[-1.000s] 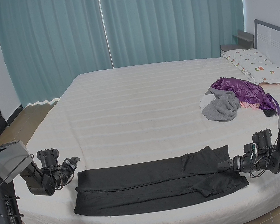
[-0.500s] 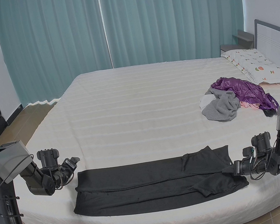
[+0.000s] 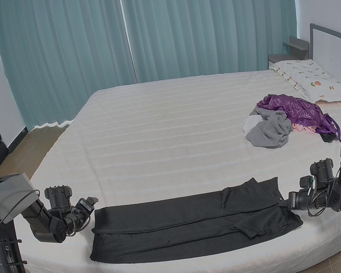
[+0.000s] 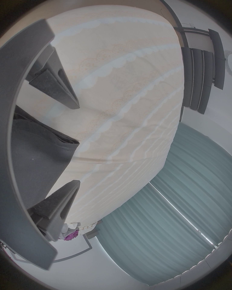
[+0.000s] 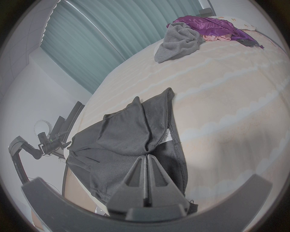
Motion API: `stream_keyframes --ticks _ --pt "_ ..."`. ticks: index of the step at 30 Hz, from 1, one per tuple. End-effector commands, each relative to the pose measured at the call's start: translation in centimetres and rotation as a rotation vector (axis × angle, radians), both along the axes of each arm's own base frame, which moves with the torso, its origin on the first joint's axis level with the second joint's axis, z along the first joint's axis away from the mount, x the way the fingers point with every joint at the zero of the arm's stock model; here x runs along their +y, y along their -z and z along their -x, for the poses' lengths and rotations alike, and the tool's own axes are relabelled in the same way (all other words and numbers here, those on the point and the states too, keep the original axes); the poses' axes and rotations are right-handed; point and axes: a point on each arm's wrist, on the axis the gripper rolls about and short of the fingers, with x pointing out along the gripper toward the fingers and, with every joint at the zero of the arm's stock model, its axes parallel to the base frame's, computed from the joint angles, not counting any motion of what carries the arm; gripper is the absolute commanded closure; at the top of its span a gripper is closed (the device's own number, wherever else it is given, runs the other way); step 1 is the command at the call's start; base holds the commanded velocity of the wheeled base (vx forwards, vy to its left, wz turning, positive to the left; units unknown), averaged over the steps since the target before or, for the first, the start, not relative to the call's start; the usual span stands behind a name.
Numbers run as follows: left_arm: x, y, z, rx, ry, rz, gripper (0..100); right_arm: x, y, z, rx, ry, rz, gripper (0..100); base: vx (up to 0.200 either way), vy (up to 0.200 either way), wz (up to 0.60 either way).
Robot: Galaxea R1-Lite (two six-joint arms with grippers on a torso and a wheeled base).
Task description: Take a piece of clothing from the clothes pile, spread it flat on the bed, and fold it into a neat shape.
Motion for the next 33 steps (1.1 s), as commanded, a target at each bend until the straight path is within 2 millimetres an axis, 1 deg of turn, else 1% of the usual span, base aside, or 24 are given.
stream_keyframes --ticks 1,2,4,5,9,11,12,14,20,24,25,29,33 --pt "0.0 -0.5 0.2 -0.006 0.000 -0.001 0 -0.2 -0.4 0.0 -0.011 0.007 -0.002 100 0.000 0.000 0.00" --pt "0.0 -0.9 0.4 -0.014 0.006 -0.011 0 -0.4 -0.5 -0.1 -0.013 0.018 -0.010 100 0.000 0.000 0.00" --pt "0.0 -1.1 0.6 -0.012 0.008 -0.015 0 -0.4 -0.6 -0.2 -0.013 0.026 -0.018 100 0.000 0.000 0.00" --pt "0.0 -1.3 1.0 -0.006 0.018 -0.025 0 -0.4 -0.7 -0.3 -0.014 0.042 -0.033 100 0.000 0.000 0.00" --pt "-0.2 -1.2 1.6 0.010 0.042 -0.052 0 -0.4 -0.5 -0.5 -0.016 0.060 -0.041 100 0.000 0.000 0.00" --pt "-0.2 -1.2 1.6 0.010 0.042 -0.052 0 -0.4 -0.5 -0.5 -0.016 0.060 -0.041 100 0.000 0.000 0.00" --pt "-0.3 -1.0 1.8 0.020 0.051 -0.056 0 -0.6 -0.1 -0.7 -0.014 0.070 -0.042 100 0.000 0.000 0.00" --pt "-0.5 -0.9 1.9 0.025 0.057 -0.055 0 -0.8 0.1 -0.8 -0.013 0.080 -0.040 100 0.000 0.000 0.00" --pt "-0.9 -0.8 2.2 0.039 0.075 -0.053 0 -0.8 0.3 -0.8 -0.005 0.081 -0.039 100 0.000 0.000 0.00" --pt "-1.2 -0.8 3.1 0.058 0.137 -0.055 0 -0.7 0.8 -0.8 0.007 0.090 -0.026 100 0.000 0.000 0.00" --pt "-1.4 -0.8 3.7 0.068 0.177 -0.066 0 -0.6 0.9 -0.8 0.008 0.090 -0.022 100 0.000 0.000 0.00" --pt "-1.6 -0.8 4.8 0.082 0.252 -0.084 0 -0.6 0.9 -0.7 0.010 0.089 -0.023 100 0.000 0.000 0.00" --pt "-1.6 -2.0 5.3 0.054 0.282 -0.072 0 -0.6 0.9 -0.7 0.010 0.089 -0.023 100 0.000 0.000 0.00"
